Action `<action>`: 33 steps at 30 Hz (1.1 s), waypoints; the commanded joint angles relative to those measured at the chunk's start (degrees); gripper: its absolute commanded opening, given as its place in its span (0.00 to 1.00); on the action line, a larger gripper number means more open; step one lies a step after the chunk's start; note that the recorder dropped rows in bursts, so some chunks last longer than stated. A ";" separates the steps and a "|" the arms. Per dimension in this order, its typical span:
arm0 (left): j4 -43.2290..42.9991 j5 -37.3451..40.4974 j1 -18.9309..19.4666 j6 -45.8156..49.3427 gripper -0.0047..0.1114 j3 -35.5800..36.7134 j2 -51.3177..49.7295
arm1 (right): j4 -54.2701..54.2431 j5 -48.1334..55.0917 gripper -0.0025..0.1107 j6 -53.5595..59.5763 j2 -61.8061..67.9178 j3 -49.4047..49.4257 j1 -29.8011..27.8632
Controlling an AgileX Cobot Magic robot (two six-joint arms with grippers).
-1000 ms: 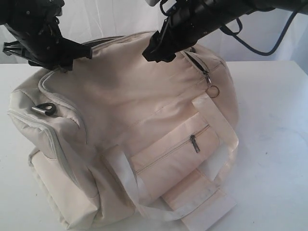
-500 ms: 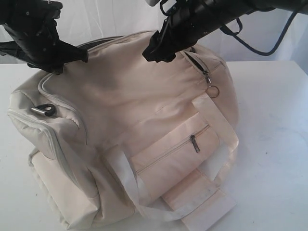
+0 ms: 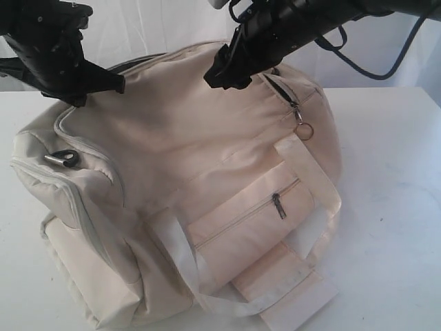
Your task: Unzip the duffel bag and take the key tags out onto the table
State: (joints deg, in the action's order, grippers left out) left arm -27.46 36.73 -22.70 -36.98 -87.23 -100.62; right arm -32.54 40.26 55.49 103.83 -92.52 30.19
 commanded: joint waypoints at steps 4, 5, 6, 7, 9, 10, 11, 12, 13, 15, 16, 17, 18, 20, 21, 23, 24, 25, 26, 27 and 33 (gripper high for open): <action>-0.12 2.78 -0.24 5.91 0.04 -0.17 5.02 | -0.20 -0.02 0.60 -0.16 0.25 -0.10 0.03; 0.36 3.20 -0.24 6.79 0.04 -0.17 5.80 | -0.20 -0.02 0.60 -0.16 0.25 -0.10 0.03; 0.94 3.71 -0.24 8.13 0.04 -0.17 6.50 | -0.20 0.09 0.60 0.64 0.36 -0.10 0.03; 1.90 4.20 -0.24 9.71 0.04 -0.17 7.09 | -0.20 0.09 0.60 2.40 0.36 -0.10 0.14; 4.43 4.66 -0.24 13.05 0.04 -0.17 7.90 | -0.09 -1.00 0.60 7.03 0.36 -0.10 0.67; 5.67 4.88 -0.24 15.04 0.04 -0.17 8.31 | -0.09 -1.41 0.60 9.20 0.36 -0.10 0.75; 7.48 5.00 -0.24 17.58 0.04 -0.17 8.67 | -0.37 -2.22 0.60 12.15 0.36 -0.10 1.14; 9.02 5.17 -0.24 19.54 0.04 -0.17 8.66 | -0.67 -3.16 0.60 15.05 0.36 -0.10 1.43; 10.77 5.43 -0.24 21.90 0.04 -0.17 8.98 | -0.80 -4.05 0.60 17.27 0.36 -0.10 1.92; 14.00 6.20 -0.24 25.46 0.04 -0.17 8.99 | -1.26 -6.26 0.60 22.55 0.46 -0.10 3.07; 15.35 6.76 -0.24 27.26 0.04 -0.17 9.07 | -1.54 -7.36 0.60 24.63 0.60 -0.10 3.58; 16.44 7.20 -0.24 28.78 0.04 -0.17 9.11 | -1.54 -8.31 0.60 26.53 0.90 -0.10 4.27; 17.01 7.59 -0.24 29.76 0.04 -0.17 9.20 | -1.54 -9.03 0.60 28.57 1.18 -0.10 5.00; 17.64 8.40 -0.24 31.51 0.04 -0.17 9.33 | -1.54 -10.80 0.60 32.33 2.05 -0.10 6.31; 17.75 8.63 -0.24 31.98 0.04 -0.17 9.46 | -1.54 -12.17 0.60 33.50 2.65 -0.10 6.97; 17.85 9.31 -0.24 33.02 0.04 -0.17 9.93 | -1.54 -15.74 0.60 34.39 3.85 -0.10 8.04; 17.85 9.59 -0.24 33.01 0.04 -0.17 10.10 | -1.54 -18.18 0.60 34.39 4.62 -0.10 8.52; 17.85 9.58 -0.24 33.14 0.04 -0.17 10.40 | -1.54 -20.49 0.60 34.39 5.36 -0.10 8.94; 17.85 9.72 -0.24 33.60 0.04 -0.17 10.81 | -1.54 -22.13 0.60 34.39 6.11 -0.10 9.33; 18.04 9.72 -0.24 34.16 0.04 -0.17 11.26 | -1.41 -24.23 0.60 34.76 6.94 -0.10 9.75; 18.45 9.95 -0.24 35.07 0.04 -0.17 12.94 | -1.28 -33.67 0.54 37.29 11.74 -0.21 11.48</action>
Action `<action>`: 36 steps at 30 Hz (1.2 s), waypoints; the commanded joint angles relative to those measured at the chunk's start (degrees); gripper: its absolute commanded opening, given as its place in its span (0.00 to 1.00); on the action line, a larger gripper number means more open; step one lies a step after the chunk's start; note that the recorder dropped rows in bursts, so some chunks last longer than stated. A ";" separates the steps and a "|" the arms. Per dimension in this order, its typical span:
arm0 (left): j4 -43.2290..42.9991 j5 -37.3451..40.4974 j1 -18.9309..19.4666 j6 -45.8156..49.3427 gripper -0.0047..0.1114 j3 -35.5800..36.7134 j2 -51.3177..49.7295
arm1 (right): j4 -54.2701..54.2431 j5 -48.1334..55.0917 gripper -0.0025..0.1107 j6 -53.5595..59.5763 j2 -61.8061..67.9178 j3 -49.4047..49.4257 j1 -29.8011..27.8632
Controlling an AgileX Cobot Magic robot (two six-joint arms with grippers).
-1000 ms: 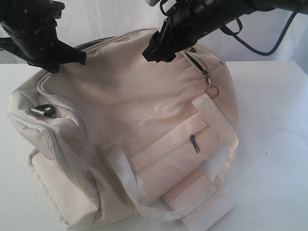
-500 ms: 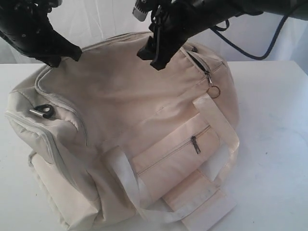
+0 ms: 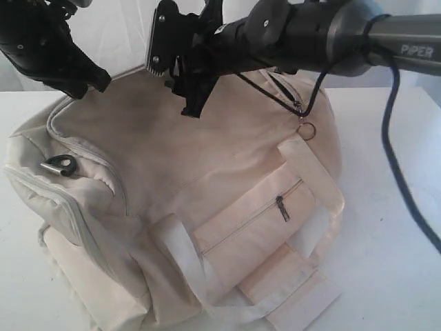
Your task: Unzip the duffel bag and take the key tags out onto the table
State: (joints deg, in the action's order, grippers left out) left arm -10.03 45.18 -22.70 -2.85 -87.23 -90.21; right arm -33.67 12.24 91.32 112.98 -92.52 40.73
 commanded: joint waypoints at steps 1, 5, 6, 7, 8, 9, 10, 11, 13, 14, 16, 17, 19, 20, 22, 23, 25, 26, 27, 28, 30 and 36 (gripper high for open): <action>1.02 1.91 -0.24 1.66 0.04 -0.17 2.50 | -0.15 -6.21 0.50 1.46 3.25 -0.21 1.05; 1.27 3.04 -0.24 1.79 0.04 -0.17 2.59 | -0.15 -5.96 0.06 -0.84 4.17 -0.32 1.05; 1.68 3.32 -0.24 1.77 0.04 -0.17 2.59 | -0.36 -6.77 0.02 -3.88 4.17 -0.54 1.05; 2.11 3.49 -0.24 1.77 0.04 -0.17 2.59 | -0.36 -7.20 0.02 -5.71 4.17 -0.94 0.95; 2.46 4.58 -0.24 1.77 0.04 -0.17 2.59 | -0.26 -7.75 0.02 -7.55 4.17 -1.67 0.72; 2.46 5.20 -0.24 1.77 0.04 -0.17 2.59 | -0.26 -8.30 0.02 -8.38 4.17 -2.19 0.56; 2.46 5.81 -0.24 2.06 0.04 0.31 2.59 | -0.26 -8.61 0.02 -9.49 4.17 -2.71 0.09; 2.46 5.85 -0.24 2.85 0.04 1.05 2.59 | -0.36 -8.74 0.02 -9.60 4.17 -3.12 -0.35; 2.15 5.84 -0.24 2.85 0.04 2.40 2.59 | -0.36 -8.87 0.02 -10.51 4.17 -3.37 -1.73; 1.23 5.73 -0.24 2.85 0.04 2.58 2.59 | -0.36 -8.87 0.02 -10.62 4.17 -3.37 -2.33; -0.49 5.48 -0.24 2.85 0.04 2.58 2.84 | -0.36 -8.62 0.02 -10.87 4.29 -3.37 -3.65; -0.82 5.64 -0.24 2.85 0.04 2.58 3.14 | -0.36 -8.74 0.02 -11.83 4.29 -3.37 -4.48; -1.81 5.87 -0.24 2.85 0.04 2.58 3.28 | -0.36 -8.75 0.02 -12.16 4.29 -3.37 -5.96; -2.07 5.87 -0.24 2.85 0.04 2.58 3.28 | -0.36 -8.75 0.02 -12.27 4.29 -3.37 -6.39; -2.22 5.87 -0.24 2.85 0.04 2.58 3.28 | -0.36 -8.75 0.02 -12.75 4.29 -3.37 -7.13; -2.22 5.87 -0.24 2.85 0.04 2.58 3.28 | -0.36 -8.75 0.02 -13.17 4.29 -3.37 -7.68; -2.22 6.04 -0.24 2.85 0.04 2.58 3.28 | -0.36 -8.64 0.02 -13.82 4.29 -3.37 -8.50; -2.22 6.21 -0.24 2.85 0.04 2.58 3.28 | -0.36 -8.64 0.02 -14.50 4.29 -3.37 -8.98; -2.66 6.42 -0.24 2.85 0.04 2.58 3.28 | -0.26 -8.46 0.02 -14.73 4.29 -3.37 -9.37; -3.16 6.74 -0.24 2.85 0.04 2.58 3.28 | -0.26 -8.50 0.02 -14.84 4.29 -3.37 -9.71; -4.31 7.47 -0.24 2.85 0.04 2.58 3.50 | -0.26 -8.41 0.02 -14.97 4.29 -3.37 -10.23; -5.42 8.45 -0.24 2.46 0.04 2.58 4.61 | -0.26 -7.11 0.02 -15.09 4.29 -3.37 -10.76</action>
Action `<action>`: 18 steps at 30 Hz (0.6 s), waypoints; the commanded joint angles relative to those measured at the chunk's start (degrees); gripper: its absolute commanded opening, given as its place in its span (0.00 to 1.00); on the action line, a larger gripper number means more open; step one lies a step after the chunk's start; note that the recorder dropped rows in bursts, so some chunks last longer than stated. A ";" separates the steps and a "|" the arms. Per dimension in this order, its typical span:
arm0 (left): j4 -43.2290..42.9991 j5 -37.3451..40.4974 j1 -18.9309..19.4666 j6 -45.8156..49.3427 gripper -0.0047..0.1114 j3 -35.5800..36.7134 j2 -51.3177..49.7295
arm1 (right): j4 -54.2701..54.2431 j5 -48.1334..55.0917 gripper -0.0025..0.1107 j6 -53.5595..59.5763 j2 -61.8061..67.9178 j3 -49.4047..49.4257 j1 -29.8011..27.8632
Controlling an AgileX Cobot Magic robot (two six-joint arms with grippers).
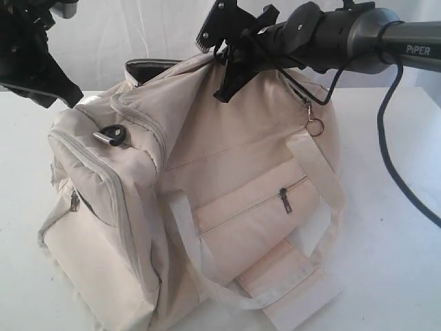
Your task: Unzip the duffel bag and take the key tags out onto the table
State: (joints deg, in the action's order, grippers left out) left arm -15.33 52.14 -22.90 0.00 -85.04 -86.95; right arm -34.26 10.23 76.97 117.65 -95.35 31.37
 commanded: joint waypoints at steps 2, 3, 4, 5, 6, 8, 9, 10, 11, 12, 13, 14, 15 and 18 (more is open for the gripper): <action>0.18 1.50 -0.04 -0.40 0.04 0.40 1.60 | 0.33 -4.23 0.02 -0.74 -0.38 -0.53 -1.40; 0.18 1.50 -0.04 -0.40 0.04 0.40 1.60 | 0.33 -3.61 0.02 -0.74 -0.38 -0.53 -1.40; 0.18 1.50 -0.04 -0.40 0.04 0.40 1.60 | 0.33 -3.03 0.02 -0.74 -0.38 -0.53 -1.40; 0.29 1.38 -0.04 -0.40 0.04 0.40 1.60 | 0.33 -2.14 0.02 -0.74 -0.38 -0.53 -1.40; 0.29 1.08 -0.04 -0.40 0.04 0.40 1.60 | 0.33 -1.16 0.02 -0.74 -0.38 -0.53 -1.40; 0.29 0.21 -0.04 -0.78 0.04 0.40 1.60 | 0.33 1.23 0.02 -0.74 -0.84 -0.53 -1.40; 0.29 -0.22 -0.04 -1.29 0.04 0.40 1.60 | 0.33 2.58 0.02 -0.74 -0.98 -0.53 -1.40; 0.39 -0.47 -0.04 -1.42 0.04 0.40 1.60 | 0.33 3.89 0.02 -0.74 -1.60 -0.53 -1.18; 0.51 -0.47 -0.04 -1.42 0.04 0.40 1.60 | 0.33 5.16 0.02 -0.74 -2.03 -0.53 -1.18; 0.68 -0.07 -0.04 -1.53 0.04 0.40 1.60 | 0.33 6.86 0.02 -0.74 -2.72 -0.53 -1.18; 0.95 0.30 -0.04 -1.53 0.04 0.40 1.60 | 0.33 9.06 0.02 -0.74 -3.57 -0.53 -1.15; 0.95 0.71 -0.04 -1.53 0.04 0.40 1.60 | 0.33 11.13 0.02 -0.74 -4.25 -0.53 -1.15; 0.95 0.99 -0.04 -1.53 0.04 0.40 1.60 | 0.33 13.76 0.02 -0.74 -5.05 -0.53 -1.15; 1.52 1.49 -0.04 -1.53 0.04 0.40 1.60 | 1.50 22.89 0.02 -2.20 -8.37 -0.53 -1.15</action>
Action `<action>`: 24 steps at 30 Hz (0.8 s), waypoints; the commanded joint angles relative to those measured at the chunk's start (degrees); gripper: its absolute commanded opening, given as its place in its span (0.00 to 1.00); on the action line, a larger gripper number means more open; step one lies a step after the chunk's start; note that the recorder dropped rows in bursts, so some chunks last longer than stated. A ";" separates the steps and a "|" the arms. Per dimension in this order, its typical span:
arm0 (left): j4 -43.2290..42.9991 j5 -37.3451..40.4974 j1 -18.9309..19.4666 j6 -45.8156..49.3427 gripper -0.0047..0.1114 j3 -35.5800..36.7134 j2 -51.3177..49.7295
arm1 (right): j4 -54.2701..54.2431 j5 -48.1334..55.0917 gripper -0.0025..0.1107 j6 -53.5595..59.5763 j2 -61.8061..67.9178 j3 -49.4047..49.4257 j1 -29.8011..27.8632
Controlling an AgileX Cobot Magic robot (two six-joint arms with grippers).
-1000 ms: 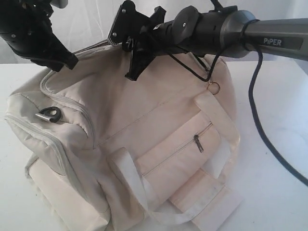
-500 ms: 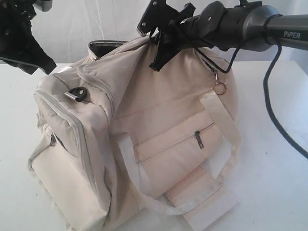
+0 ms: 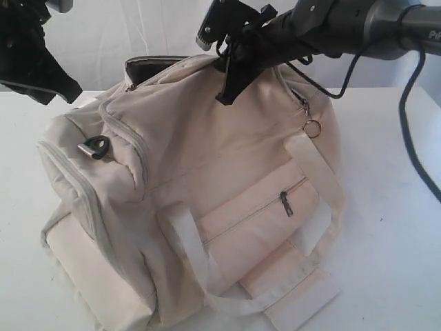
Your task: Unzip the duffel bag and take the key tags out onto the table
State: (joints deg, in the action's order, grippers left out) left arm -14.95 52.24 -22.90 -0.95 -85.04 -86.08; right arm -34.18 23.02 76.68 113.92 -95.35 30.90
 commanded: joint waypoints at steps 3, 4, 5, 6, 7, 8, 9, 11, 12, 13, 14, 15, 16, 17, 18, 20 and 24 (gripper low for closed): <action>2.80 1.38 -0.04 -0.57 0.04 0.40 0.73 | 3.83 21.00 0.02 -6.65 -8.45 -0.53 -0.68; 3.22 1.38 -0.04 -0.57 0.04 0.40 0.73 | 4.92 23.24 0.02 -8.06 -9.05 -0.53 -0.68; 3.50 1.08 -0.04 -0.57 0.04 0.40 0.73 | 7.17 26.47 0.02 -10.36 -9.75 -0.53 -0.68; 4.07 0.75 -0.04 -0.57 0.04 0.40 0.73 | 8.64 28.50 0.02 -11.91 -9.99 -0.53 -0.68; 4.94 -0.04 -0.04 -0.57 0.04 0.40 0.73 | 9.83 30.42 0.02 -13.93 -10.28 -0.53 -0.68; 6.20 -0.84 -0.04 -0.57 0.04 0.40 0.73 | 10.79 33.14 0.02 -15.49 -10.51 -0.53 -0.68; 7.41 -1.66 -0.04 -0.21 0.04 0.40 0.73 | 10.91 34.75 0.02 -16.17 -10.51 -0.53 -0.68; 11.47 -5.60 -0.04 7.65 0.04 0.40 0.63 | 10.91 39.48 0.02 -16.85 -10.40 -0.53 -0.68; 13.11 -7.37 -0.04 13.57 0.04 0.40 0.50 | 10.91 40.73 0.02 -16.99 -10.40 -0.53 -0.68; 14.95 -9.94 -0.04 23.17 0.04 0.40 0.05 | 10.91 42.05 0.02 -16.99 -10.40 -0.53 -0.68; 15.68 -11.16 -0.04 27.74 0.04 0.40 -0.35 | 10.91 42.37 0.02 -17.12 -10.40 -0.53 -0.68; 17.57 -13.16 -0.04 33.64 0.04 0.40 -1.56 | 11.28 42.41 0.02 -17.60 -10.40 -0.53 -0.68; 18.15 -14.19 -0.04 36.44 0.04 0.40 -2.41 | 11.67 42.41 0.02 -17.60 -10.40 -0.53 -0.68; 18.72 -15.34 -0.04 41.74 0.07 0.40 -4.14 | 11.78 42.41 0.02 -17.88 -10.40 -0.53 -0.68; 19.10 -15.68 -0.04 44.41 0.11 0.40 -5.13 | 11.89 42.41 0.02 -18.02 -10.40 -0.53 -0.68; 19.38 -15.79 -0.04 49.83 0.35 0.40 -8.61 | 11.89 42.41 0.02 -18.02 -10.40 -0.53 -0.68; 22.37 -17.95 -0.08 57.24 0.42 0.40 -11.06 | 11.90 39.24 0.02 -18.26 -10.40 -0.53 -0.68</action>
State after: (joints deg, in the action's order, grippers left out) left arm 4.28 34.65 -22.90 53.12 -85.04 -96.68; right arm -23.35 63.47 59.04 104.28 -95.39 30.90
